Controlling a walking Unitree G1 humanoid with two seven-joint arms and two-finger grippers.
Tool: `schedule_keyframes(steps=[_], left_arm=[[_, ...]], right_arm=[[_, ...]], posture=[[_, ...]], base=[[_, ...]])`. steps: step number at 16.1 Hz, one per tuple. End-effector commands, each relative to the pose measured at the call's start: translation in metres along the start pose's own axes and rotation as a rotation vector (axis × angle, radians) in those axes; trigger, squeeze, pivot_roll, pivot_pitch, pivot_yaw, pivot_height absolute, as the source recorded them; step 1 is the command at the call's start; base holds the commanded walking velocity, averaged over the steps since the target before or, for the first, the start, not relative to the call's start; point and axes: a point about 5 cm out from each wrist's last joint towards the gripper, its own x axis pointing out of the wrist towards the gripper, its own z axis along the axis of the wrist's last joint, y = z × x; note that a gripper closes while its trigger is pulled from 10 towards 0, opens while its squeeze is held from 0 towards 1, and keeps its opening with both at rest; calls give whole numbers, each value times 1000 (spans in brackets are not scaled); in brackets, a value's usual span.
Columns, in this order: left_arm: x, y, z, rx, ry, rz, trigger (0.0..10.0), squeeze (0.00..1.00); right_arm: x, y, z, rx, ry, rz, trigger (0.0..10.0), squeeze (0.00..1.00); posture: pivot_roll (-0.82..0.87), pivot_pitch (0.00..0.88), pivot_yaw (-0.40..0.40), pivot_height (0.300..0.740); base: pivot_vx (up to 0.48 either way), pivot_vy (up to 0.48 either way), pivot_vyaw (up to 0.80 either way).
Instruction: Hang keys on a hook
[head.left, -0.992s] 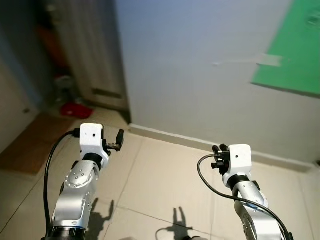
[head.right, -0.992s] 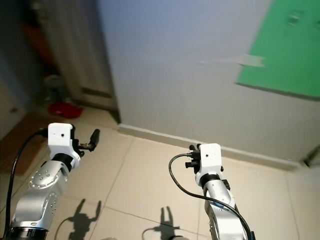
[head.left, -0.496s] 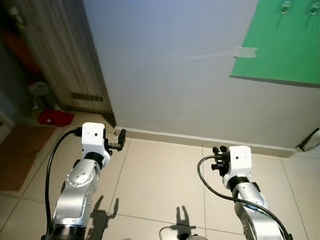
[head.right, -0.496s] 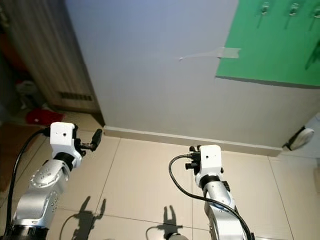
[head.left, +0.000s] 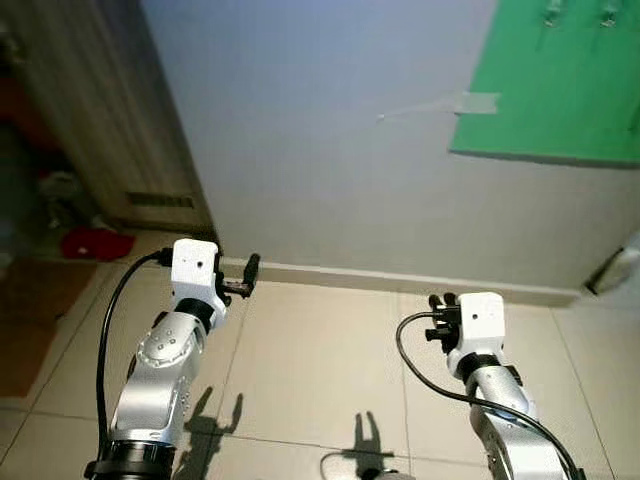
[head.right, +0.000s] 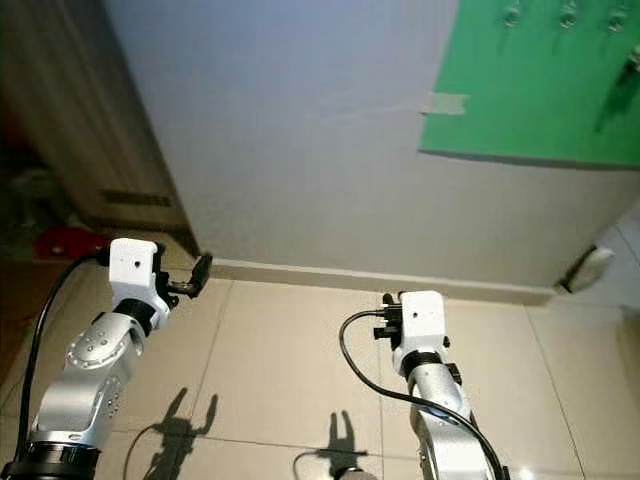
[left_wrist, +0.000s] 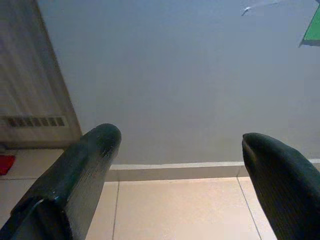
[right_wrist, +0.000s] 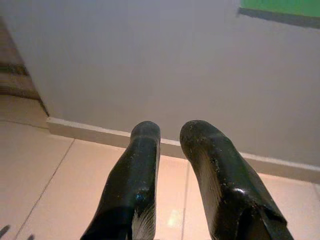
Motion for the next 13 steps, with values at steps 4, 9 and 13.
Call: schedule_keyframes(steps=[4,9,13], left_arm=[[3,-8,1,13,0,-50,10000,0],[6,-7,-2,5,21,-38,10000,0],[7,-7,-2,12,22,-42,10000,0]], right_arm=[[-2,2,-2,-8,2,4,10000,0],[-2,1,-3,-34,8,-2,10000,0],[-3,-2,-2,-13,8,-24,10000,0]], posture=[[2,0,55,740],[-4,0,60,740],[-11,0,65,740]], base=[[0,-436,0],[0,-261,-117],[0,0,-583]])
